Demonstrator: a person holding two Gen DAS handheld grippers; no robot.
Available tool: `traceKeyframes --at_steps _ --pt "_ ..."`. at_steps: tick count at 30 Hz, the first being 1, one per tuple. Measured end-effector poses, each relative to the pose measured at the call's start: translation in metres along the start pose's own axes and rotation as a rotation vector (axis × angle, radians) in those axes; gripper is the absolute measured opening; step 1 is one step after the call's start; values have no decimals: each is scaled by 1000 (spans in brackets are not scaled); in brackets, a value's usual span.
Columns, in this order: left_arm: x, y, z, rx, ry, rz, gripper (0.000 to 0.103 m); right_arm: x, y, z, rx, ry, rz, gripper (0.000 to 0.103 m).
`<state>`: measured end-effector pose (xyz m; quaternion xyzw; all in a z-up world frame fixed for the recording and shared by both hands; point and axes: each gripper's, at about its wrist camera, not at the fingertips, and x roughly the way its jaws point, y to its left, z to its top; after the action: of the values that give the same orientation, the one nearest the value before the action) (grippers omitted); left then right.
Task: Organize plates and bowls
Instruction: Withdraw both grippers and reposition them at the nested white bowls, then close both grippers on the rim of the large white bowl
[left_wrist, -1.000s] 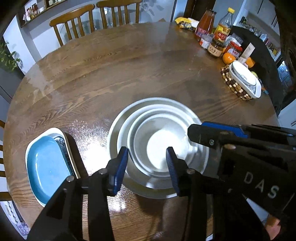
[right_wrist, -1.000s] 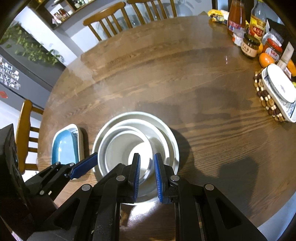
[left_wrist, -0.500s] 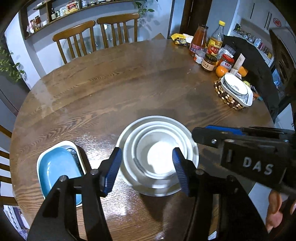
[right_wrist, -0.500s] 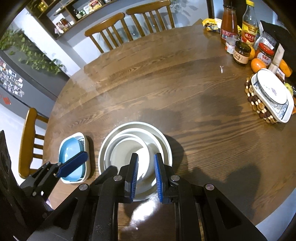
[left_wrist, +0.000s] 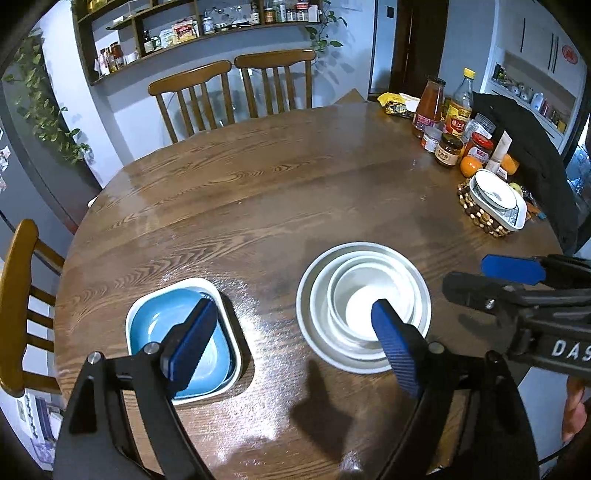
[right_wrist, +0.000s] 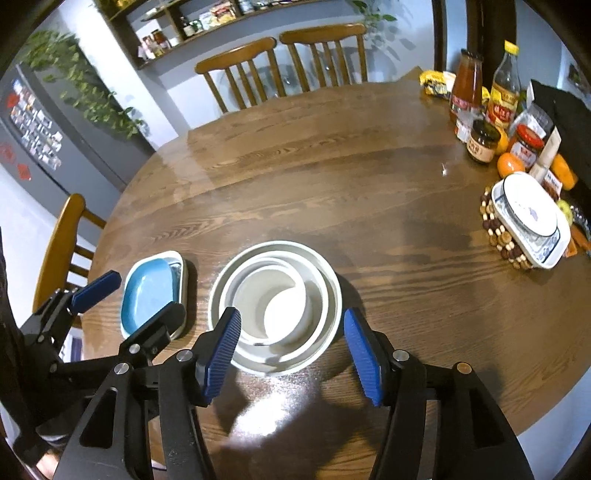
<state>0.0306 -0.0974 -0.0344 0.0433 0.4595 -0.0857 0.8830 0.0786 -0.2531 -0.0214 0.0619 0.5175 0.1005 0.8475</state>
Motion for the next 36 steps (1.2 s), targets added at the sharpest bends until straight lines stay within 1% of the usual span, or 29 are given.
traceKeyframes --at_steps 4,8,10,15,17,21,23,28,30,32,33,34,36 --pt "-3 5 -4 -13 10 13 87 -8 1 -2 -24 -14 -4 59" --pt "-2 16 -11 -58 35 16 87 -12 -6 -6 -20 -15 -14 59" --pt "1 23 -16 -84 55 28 86 -12 -12 -8 -16 -10 -24 59" --pt "22 40 -28 -194 143 49 86 -5 -27 -11 -10 20 -45 59" --pt "28 43 -28 -228 167 37 86 2 -35 -11 1 43 -44 59" --pt "42 41 -28 -271 214 20 86 23 -48 -9 19 103 -15 59" --pt "47 38 -27 -280 224 27 86 30 -52 -8 29 123 5 59" --pt "62 36 -20 -302 259 25 86 48 -60 0 50 149 50 59" --pt "71 36 -18 -309 285 28 86 57 -65 4 63 162 59 57" --pt "76 36 -18 -317 302 20 86 64 -69 6 75 180 77 49" --pt "79 37 -17 -319 311 23 86 68 -70 7 78 190 86 47" --pt "81 38 -17 -324 317 25 84 72 -70 8 77 204 96 44" --pt "83 40 -17 -334 323 22 84 77 -69 9 73 220 113 39"
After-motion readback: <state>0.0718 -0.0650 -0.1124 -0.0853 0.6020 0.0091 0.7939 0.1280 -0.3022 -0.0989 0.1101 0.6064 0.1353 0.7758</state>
